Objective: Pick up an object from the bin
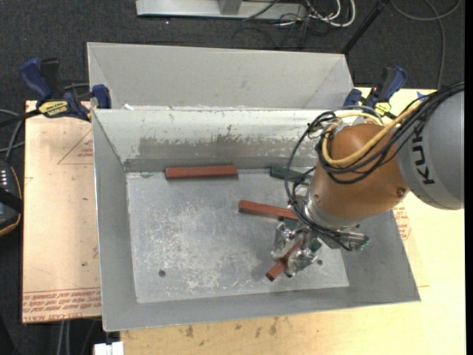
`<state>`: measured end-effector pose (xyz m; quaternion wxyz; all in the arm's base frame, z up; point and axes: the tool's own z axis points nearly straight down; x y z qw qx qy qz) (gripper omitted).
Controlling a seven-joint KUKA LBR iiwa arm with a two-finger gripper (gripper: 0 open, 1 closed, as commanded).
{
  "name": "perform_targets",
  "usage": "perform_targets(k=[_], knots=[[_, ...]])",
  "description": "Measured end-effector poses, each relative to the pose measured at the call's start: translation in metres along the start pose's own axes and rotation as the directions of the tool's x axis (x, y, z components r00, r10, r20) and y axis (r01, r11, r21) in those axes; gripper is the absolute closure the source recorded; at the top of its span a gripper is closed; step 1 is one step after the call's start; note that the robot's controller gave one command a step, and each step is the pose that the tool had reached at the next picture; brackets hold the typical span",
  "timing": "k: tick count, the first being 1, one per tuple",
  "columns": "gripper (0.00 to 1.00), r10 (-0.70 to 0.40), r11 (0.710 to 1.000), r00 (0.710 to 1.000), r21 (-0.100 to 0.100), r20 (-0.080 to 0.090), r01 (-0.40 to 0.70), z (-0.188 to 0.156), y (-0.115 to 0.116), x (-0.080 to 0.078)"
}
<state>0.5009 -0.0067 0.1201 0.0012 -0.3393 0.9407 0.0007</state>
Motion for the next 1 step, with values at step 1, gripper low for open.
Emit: perform_targets(k=[1], knots=[[1.0,0.0,1.0,1.0,-0.004,-0.004,0.0,-0.0117,0.0011,0.0007]])
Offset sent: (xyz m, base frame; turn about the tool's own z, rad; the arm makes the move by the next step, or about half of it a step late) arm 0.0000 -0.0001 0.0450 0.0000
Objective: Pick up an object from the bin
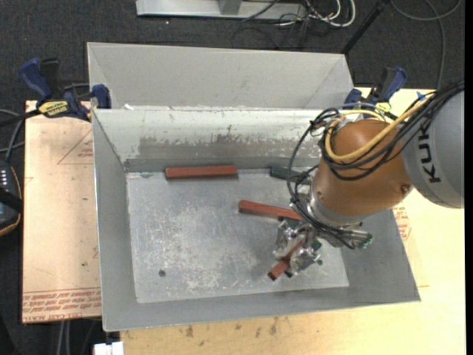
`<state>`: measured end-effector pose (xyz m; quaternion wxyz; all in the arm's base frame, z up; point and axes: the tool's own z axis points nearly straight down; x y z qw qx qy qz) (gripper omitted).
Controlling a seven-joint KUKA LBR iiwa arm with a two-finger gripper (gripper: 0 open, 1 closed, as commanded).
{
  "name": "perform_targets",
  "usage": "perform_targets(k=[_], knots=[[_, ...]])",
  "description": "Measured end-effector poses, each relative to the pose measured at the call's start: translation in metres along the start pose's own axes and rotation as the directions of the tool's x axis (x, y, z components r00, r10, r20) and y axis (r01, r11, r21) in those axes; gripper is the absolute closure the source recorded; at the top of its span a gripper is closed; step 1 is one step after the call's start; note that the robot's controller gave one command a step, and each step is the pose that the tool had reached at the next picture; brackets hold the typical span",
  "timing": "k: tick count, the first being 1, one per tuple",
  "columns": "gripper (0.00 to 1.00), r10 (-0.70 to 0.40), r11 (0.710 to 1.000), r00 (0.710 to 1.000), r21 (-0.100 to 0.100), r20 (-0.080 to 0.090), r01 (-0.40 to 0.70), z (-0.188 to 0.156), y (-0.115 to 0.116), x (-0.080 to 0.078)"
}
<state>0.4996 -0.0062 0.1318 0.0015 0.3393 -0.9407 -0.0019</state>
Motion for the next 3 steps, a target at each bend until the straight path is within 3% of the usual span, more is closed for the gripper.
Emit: perform_targets(k=[3], knots=[[1.0,0.002,1.0,1.0,0.005,0.005,-0.002,-0.035,-0.001,-0.001]])
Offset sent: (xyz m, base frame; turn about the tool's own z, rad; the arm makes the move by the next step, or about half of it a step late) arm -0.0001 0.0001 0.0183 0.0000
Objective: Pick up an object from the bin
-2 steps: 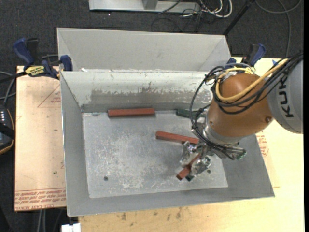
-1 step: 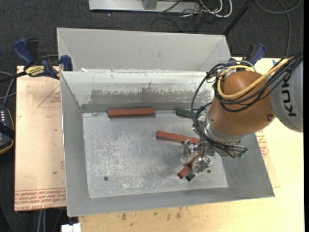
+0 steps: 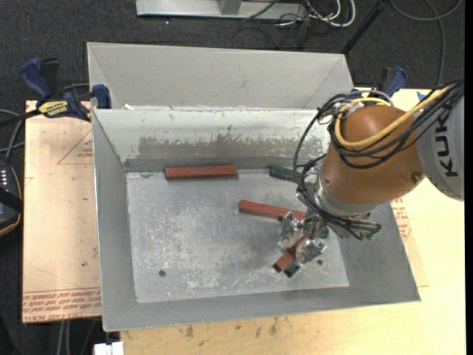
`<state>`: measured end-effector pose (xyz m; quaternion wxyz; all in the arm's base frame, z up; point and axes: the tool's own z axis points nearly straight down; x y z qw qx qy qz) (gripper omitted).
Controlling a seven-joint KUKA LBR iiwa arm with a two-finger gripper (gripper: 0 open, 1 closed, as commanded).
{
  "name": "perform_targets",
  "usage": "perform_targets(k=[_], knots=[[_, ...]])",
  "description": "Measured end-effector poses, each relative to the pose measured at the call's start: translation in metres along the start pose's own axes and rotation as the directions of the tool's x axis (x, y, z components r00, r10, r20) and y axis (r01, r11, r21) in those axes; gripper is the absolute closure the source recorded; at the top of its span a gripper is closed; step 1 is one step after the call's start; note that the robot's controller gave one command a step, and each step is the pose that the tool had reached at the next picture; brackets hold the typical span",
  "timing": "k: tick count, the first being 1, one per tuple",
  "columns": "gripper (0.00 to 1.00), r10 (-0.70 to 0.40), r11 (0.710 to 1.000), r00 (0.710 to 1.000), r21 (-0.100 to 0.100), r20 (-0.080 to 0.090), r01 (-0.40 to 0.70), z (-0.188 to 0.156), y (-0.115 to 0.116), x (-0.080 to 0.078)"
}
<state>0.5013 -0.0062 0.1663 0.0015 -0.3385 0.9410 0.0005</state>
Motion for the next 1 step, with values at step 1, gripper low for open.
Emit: perform_targets(k=[1], knots=[[1.0,0.001,1.0,1.0,0.001,0.001,-0.001,-0.0062,-0.0002,-0.0006]])
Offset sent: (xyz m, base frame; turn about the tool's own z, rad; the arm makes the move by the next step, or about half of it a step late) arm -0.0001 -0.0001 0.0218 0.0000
